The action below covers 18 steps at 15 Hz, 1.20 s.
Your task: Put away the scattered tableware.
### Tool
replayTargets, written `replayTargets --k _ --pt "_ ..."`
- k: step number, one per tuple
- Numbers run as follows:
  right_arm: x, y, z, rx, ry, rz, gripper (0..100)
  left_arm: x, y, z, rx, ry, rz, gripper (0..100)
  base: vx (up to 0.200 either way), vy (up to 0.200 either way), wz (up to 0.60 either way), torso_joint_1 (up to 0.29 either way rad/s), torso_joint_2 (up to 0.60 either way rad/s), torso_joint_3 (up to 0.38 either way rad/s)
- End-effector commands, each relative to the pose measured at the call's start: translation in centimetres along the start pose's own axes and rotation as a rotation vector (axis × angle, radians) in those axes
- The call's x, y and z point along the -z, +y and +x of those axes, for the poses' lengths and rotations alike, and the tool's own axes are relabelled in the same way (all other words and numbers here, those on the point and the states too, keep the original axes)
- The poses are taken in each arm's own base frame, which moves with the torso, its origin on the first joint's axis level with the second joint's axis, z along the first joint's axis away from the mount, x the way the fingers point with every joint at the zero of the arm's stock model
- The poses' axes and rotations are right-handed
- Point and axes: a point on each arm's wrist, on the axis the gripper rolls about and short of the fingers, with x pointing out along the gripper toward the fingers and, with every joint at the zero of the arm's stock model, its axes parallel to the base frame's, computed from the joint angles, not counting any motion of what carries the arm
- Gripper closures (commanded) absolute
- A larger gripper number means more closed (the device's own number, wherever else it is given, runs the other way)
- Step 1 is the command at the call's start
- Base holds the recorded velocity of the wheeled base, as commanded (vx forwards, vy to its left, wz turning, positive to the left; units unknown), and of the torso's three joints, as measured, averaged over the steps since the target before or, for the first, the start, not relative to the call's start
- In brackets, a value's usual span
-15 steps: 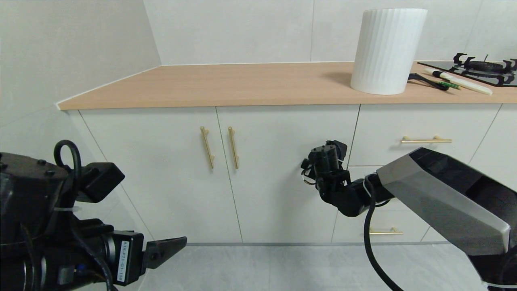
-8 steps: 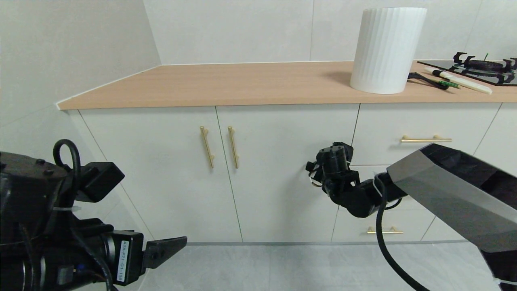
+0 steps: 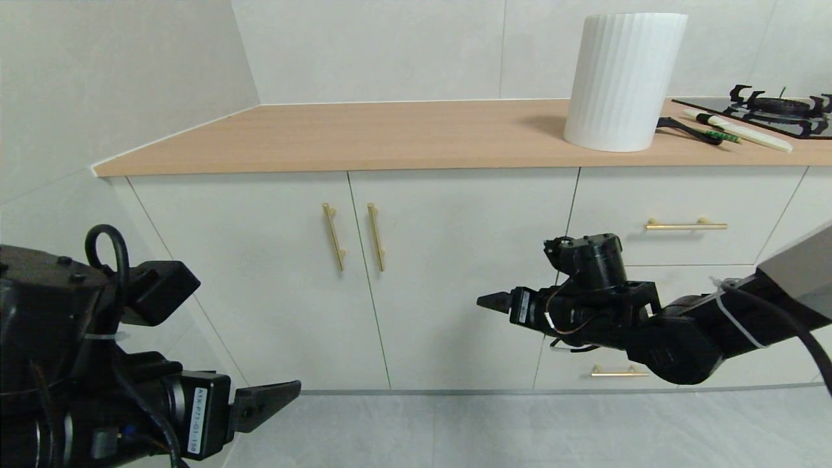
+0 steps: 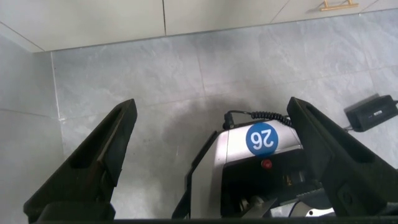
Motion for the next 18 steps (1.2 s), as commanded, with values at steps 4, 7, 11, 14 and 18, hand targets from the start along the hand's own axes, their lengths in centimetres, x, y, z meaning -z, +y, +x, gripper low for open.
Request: replayTargets --k 4,7,11,14,18 --pt "-2.9 1.4 -4.6 0.09 -0.18 -0.101 0 -0.8 0.8 -0.6 -0.014 -0.085 -0.048 0 0.0 0.0 0.0 0.0 0.0 0.0" --pt "-3.4 0.5 -8.6 0.223 -0.274 -0.17 0 -0.8 1.6 -3.0 -0.033 -0.213 -0.079 0 0.0 0.0 0.0 0.0 0.0 0.0" --pt "-1.7 0.2 -17.4 0.332 -0.421 -0.207 0 2.5 3.8 -6.3 -0.097 -0.322 -0.041 0 0.0 0.0 0.0 0.0 0.0 0.0" --pt "0.7 -0.6 -23.7 0.387 -0.535 -0.248 0 6.0 5.2 -9.0 -0.118 -0.434 0.04 0 0.0 0.0 0.0 0.0 0.0 0.0" --pt "3.5 -2.2 -29.9 0.438 -0.698 -0.29 0 8.6 6.2 -10.8 -0.252 -0.55 0.036 0 0.0 0.0 0.0 0.0 0.0 0.0"
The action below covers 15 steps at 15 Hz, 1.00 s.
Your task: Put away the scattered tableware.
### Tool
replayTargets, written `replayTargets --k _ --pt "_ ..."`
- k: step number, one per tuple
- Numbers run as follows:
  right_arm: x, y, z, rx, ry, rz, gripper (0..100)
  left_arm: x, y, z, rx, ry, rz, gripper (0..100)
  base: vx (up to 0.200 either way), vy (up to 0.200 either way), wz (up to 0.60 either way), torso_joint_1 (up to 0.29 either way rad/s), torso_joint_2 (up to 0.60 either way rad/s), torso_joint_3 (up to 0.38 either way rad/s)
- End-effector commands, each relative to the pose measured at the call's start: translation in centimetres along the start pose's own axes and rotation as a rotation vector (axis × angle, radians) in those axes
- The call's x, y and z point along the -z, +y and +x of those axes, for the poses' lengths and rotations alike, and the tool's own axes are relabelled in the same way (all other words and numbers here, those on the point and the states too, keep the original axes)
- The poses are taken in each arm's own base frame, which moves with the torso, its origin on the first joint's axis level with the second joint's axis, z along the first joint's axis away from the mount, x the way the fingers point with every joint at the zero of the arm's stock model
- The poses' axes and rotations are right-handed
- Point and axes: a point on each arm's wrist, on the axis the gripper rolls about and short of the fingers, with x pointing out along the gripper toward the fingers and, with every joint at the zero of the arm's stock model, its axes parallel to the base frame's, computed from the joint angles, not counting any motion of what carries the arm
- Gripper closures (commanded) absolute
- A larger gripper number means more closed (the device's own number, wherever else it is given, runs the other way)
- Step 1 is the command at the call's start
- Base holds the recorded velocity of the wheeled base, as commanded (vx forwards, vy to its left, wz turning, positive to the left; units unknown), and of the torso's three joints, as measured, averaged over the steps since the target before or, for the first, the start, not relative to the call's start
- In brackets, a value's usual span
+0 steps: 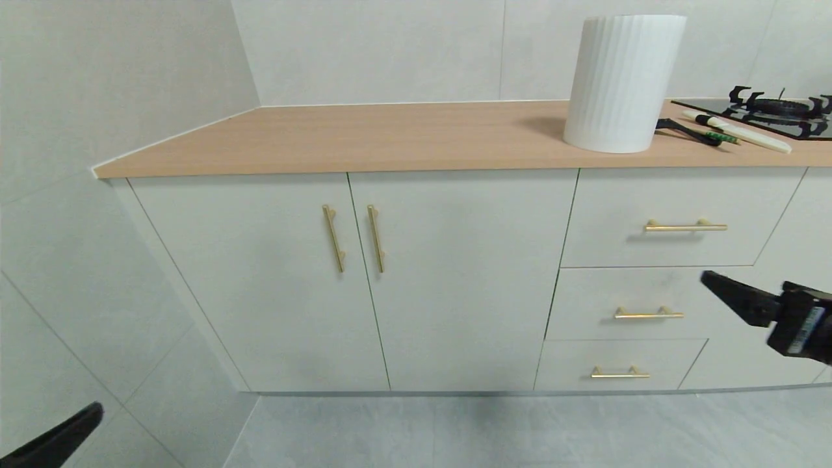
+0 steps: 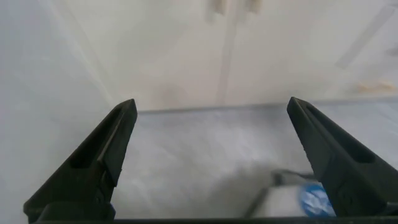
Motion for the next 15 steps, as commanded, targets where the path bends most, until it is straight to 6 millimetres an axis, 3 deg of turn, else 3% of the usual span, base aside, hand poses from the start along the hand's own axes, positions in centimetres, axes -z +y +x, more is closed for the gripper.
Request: replayTargets --k 1,3,5,9,12,15 --pt "0.0 -3.9 -5.8 0.133 -0.176 -0.047 0 1.6 1.1 -3.1 -0.087 -0.137 0.001 0 0.0 0.0 0.0 0.0 0.0 0.0" --pt "0.1 -4.9 -7.8 0.211 -0.21 -0.076 0 1.9 1.4 -4.1 -0.126 -0.19 0.004 0 0.0 0.0 0.0 0.0 0.0 0.0" --pt "0.9 -5.8 -12.0 0.25 -0.296 -0.13 0 2.9 1.7 -5.8 -0.181 -0.27 -0.008 0 0.0 0.0 0.0 0.0 0.0 0.0" --pt "3.6 -6.7 -16.6 0.264 -0.415 -0.169 0 6.5 1.6 -7.2 -0.261 -0.353 0.023 0 0.0 0.0 0.0 0.0 0.0 0.0" --pt "5.5 -6.6 -18.2 0.282 -0.457 -0.196 0 7.3 1.4 -6.7 -0.327 -0.345 0.015 0 0.0 0.0 0.0 0.0 0.0 0.0" --pt "7.5 -6.7 -17.5 0.25 -0.398 -0.222 0 10.3 1.0 -5.7 -0.353 -0.32 0.056 0 0.0 0.0 0.0 0.0 0.0 0.0"
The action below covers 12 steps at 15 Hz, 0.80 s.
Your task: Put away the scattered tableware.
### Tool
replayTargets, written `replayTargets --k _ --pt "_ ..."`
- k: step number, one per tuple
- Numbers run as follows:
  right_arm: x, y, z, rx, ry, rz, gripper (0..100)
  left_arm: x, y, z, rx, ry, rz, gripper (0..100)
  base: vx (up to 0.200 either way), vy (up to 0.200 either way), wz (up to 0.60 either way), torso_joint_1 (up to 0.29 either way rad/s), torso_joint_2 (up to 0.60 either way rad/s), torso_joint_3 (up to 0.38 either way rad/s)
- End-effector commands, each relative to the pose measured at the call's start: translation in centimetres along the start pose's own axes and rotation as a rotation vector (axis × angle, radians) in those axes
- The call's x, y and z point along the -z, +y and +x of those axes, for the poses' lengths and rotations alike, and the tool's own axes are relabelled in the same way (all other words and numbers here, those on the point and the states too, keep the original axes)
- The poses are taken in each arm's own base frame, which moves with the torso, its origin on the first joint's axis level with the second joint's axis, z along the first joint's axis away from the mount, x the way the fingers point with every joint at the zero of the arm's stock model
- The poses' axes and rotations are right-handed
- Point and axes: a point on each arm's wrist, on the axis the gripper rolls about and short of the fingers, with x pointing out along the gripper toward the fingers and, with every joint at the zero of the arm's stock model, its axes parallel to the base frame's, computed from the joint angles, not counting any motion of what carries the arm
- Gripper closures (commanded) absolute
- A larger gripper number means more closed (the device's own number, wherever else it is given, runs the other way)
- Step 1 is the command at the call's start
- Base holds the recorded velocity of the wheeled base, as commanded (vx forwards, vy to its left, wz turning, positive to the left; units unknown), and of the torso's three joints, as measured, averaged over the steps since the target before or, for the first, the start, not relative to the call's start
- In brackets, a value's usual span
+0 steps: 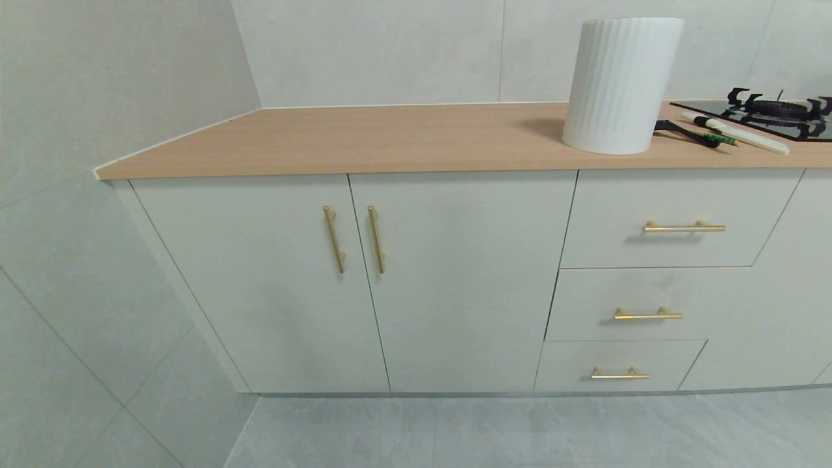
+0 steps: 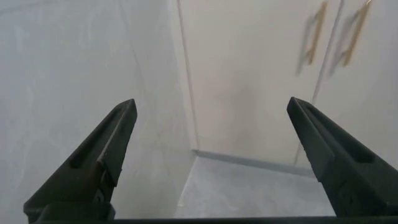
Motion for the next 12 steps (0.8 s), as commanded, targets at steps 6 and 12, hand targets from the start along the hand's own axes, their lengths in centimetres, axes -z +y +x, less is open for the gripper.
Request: replayTargets --k 6,12 --pt "7.0 1.4 0.2 -0.261 0.187 0.038 0 5.6 -1.7 1.4 0.225 0.021 -0.071 0 0.0 0.0 0.0 0.0 0.0 0.0" --pt "7.5 1.4 0.1 -0.266 0.237 0.061 0 5.9 -1.9 1.4 0.289 0.051 -0.092 0 0.0 0.0 0.0 0.0 0.0 0.0"
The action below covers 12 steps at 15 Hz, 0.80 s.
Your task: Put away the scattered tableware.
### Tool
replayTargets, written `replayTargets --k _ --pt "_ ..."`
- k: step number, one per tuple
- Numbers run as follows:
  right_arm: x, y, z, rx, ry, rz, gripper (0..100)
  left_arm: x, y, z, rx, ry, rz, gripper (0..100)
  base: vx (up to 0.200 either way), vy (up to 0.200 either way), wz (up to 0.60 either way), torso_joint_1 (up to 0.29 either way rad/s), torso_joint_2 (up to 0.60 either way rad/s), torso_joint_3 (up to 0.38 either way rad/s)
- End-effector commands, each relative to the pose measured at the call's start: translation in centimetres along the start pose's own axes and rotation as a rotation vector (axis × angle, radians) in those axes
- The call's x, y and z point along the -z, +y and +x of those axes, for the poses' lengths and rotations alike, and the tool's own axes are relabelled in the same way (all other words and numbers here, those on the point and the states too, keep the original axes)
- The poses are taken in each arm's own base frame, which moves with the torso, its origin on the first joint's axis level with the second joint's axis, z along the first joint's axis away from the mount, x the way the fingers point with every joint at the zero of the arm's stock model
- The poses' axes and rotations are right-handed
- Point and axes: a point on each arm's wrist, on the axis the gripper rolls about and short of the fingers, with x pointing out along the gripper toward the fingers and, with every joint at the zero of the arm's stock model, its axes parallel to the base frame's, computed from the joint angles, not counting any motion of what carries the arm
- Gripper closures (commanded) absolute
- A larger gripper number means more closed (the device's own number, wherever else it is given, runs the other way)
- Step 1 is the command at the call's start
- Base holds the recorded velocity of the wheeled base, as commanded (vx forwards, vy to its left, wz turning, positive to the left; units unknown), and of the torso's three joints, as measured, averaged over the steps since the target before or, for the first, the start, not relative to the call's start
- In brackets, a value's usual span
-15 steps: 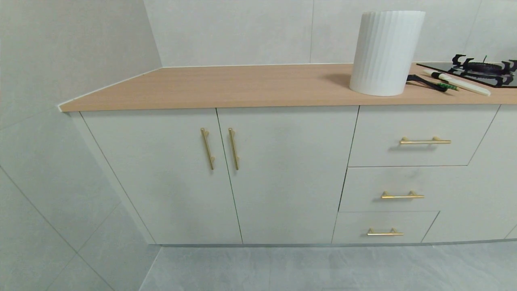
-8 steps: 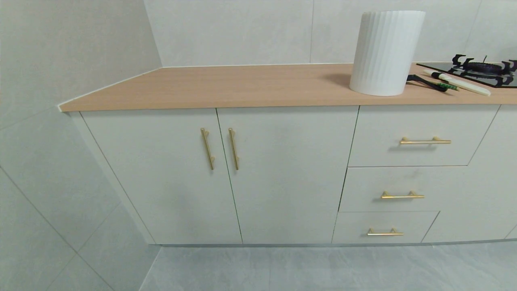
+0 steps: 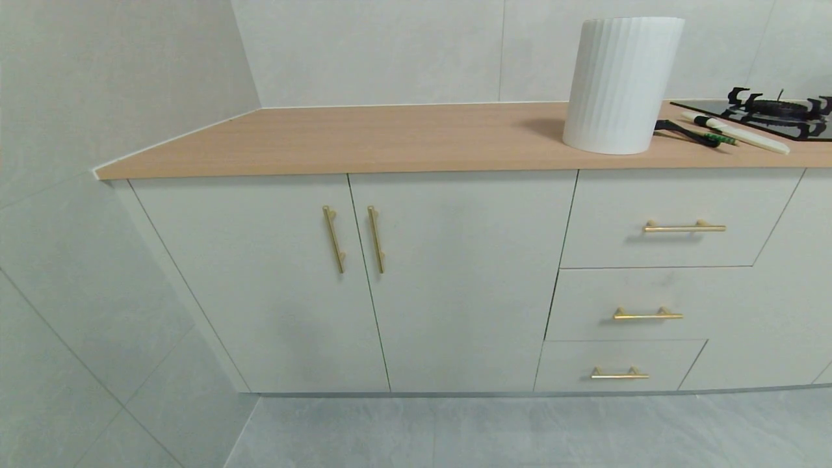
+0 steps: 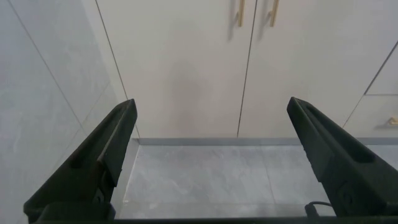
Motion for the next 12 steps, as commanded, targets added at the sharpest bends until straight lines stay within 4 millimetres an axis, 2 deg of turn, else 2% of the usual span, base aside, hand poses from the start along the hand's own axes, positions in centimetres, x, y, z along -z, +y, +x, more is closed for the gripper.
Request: replayTargets --k 1,12 --pt "0.03 0.0 0.02 0.0 0.005 -0.001 0 0.0 0.0 0.0 0.001 -0.001 -0.001 0 0.0 0.0 0.0 0.0 0.0 0.0" --pt "0.03 0.0 0.01 0.001 0.004 0.006 0 0.0 0.0 0.0 0.001 -0.001 0.003 0 0.0 0.0 0.0 0.0 0.0 0.0"
